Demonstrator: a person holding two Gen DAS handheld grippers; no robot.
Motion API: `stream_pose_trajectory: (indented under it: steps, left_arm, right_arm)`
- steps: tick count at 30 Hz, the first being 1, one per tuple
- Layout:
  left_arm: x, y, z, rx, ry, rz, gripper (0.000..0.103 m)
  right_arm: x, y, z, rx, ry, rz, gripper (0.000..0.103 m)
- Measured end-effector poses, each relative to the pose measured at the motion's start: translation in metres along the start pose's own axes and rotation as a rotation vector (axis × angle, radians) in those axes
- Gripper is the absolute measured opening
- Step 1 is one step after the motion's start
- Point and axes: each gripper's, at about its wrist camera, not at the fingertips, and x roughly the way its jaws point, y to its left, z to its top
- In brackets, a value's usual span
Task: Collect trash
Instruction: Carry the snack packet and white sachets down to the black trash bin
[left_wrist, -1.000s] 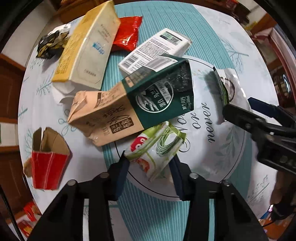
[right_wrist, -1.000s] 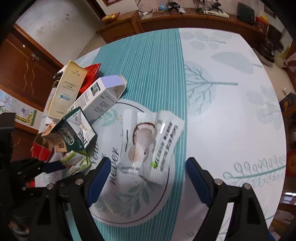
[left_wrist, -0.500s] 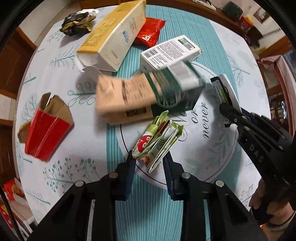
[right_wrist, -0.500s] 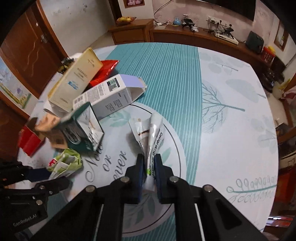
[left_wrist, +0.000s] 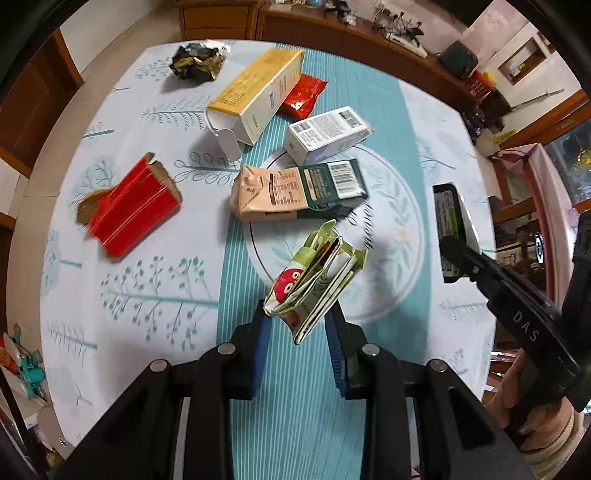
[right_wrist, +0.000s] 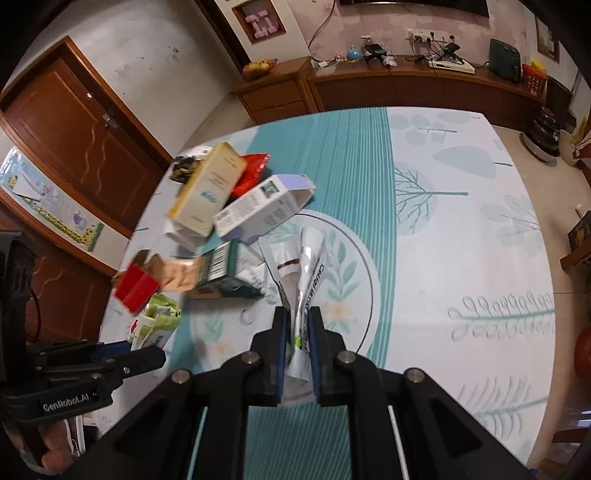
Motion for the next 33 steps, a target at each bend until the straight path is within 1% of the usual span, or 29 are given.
stream_pose_trajectory:
  steps: [2, 3, 7, 10, 11, 13, 14, 17, 23, 26, 29, 33]
  left_arm:
    - [-0.011, -0.003, -0.008, 0.003, -0.013, -0.011, 0.028]
    - [-0.020, -0.001, -0.019, 0.004, -0.023, -0.015, 0.028]
    - [-0.043, 0.002, -0.045, 0.020, -0.051, -0.028, 0.028]
    - [-0.064, 0.009, -0.069, 0.055, -0.075, -0.026, 0.028]
    - [-0.074, 0.012, -0.082, 0.072, -0.084, -0.027, 0.028]
    - [-0.084, 0.017, -0.098, 0.096, -0.095, -0.030, 0.028]
    - [-0.094, 0.021, -0.112, 0.116, -0.103, -0.032, 0.028]
    - [-0.112, 0.030, -0.141, 0.162, -0.118, -0.038, 0.028]
    - [-0.148, 0.063, -0.204, 0.238, -0.154, -0.069, 0.028]
    - [-0.159, 0.080, -0.233, 0.262, -0.164, -0.088, 0.028]
    - [-0.162, 0.093, -0.260, 0.279, -0.153, -0.104, 0.028]
    - [-0.157, 0.104, -0.294, 0.309, -0.120, -0.092, 0.028]
  right_arm:
    - [-0.011, 0.007, -0.008, -0.005, -0.007, 0.004, 0.011]
    - [-0.019, 0.012, -0.014, -0.010, -0.011, 0.007, 0.011]
    - [-0.043, 0.032, -0.039, -0.032, -0.018, 0.011, 0.011]
    - [-0.063, 0.050, -0.063, -0.047, -0.027, 0.005, 0.011]
    - [-0.070, 0.056, -0.070, -0.047, -0.032, 0.003, 0.011]
    - [-0.084, 0.069, -0.088, -0.047, -0.045, -0.003, 0.011]
    - [-0.091, 0.076, -0.097, -0.046, -0.051, -0.006, 0.011]
    - [-0.111, 0.098, -0.131, -0.034, -0.078, -0.018, 0.011]
    - [-0.140, 0.138, -0.198, 0.027, -0.116, -0.052, 0.011]
    - [-0.149, 0.155, -0.227, 0.045, -0.125, -0.072, 0.011]
    - [-0.162, 0.172, -0.259, 0.055, -0.135, -0.098, 0.011]
    - [-0.173, 0.186, -0.298, 0.074, -0.110, -0.122, 0.011]
